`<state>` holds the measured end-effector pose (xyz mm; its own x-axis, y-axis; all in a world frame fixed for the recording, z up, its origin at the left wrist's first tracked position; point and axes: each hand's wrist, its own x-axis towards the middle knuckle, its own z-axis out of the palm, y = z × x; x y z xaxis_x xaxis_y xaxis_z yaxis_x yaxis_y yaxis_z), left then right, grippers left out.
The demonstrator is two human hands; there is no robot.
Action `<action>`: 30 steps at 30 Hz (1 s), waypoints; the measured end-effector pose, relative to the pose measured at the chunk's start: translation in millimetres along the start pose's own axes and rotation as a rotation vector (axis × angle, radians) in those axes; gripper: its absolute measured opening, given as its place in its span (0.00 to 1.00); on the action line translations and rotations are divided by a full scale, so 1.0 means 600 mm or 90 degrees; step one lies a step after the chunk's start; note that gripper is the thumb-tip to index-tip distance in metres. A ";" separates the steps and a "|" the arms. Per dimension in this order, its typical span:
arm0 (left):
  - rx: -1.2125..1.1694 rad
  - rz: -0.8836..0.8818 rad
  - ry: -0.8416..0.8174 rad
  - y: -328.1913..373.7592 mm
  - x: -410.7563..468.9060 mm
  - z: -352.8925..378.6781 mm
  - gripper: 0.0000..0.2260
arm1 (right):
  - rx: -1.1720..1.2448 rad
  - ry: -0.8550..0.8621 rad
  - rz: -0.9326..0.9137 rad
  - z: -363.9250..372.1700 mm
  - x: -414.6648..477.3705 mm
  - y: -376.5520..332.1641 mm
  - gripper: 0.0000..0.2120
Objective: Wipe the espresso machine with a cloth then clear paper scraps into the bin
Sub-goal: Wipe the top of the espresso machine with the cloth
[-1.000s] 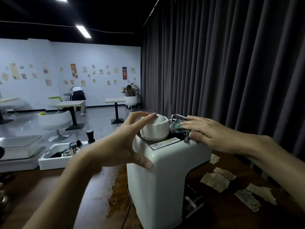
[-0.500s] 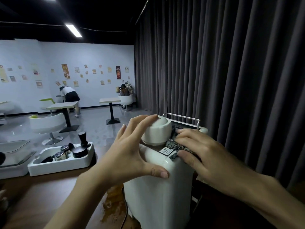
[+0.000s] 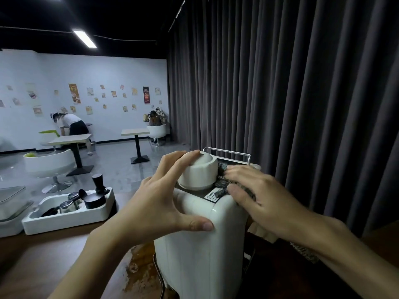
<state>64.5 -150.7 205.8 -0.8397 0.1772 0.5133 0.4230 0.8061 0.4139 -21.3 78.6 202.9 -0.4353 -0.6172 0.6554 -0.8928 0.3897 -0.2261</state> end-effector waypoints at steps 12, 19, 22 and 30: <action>0.019 -0.016 0.045 0.013 -0.008 0.010 0.52 | 0.020 0.034 -0.015 0.004 -0.025 -0.034 0.17; 0.109 -0.020 0.104 0.047 -0.015 0.040 0.50 | 0.009 -0.014 0.186 -0.010 0.032 0.037 0.17; 0.151 -0.036 0.151 0.062 -0.013 0.062 0.49 | 0.028 -0.030 0.197 -0.022 0.020 0.040 0.17; 0.178 -0.066 0.191 0.074 -0.014 0.082 0.49 | 0.090 -0.002 0.133 -0.037 -0.060 0.005 0.29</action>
<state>73.5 -88.7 182.6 -0.7191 -0.0524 0.6929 0.1981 0.9403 0.2768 -5.9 117.2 194.5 -0.6123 -0.5358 0.5814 -0.7906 0.4094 -0.4554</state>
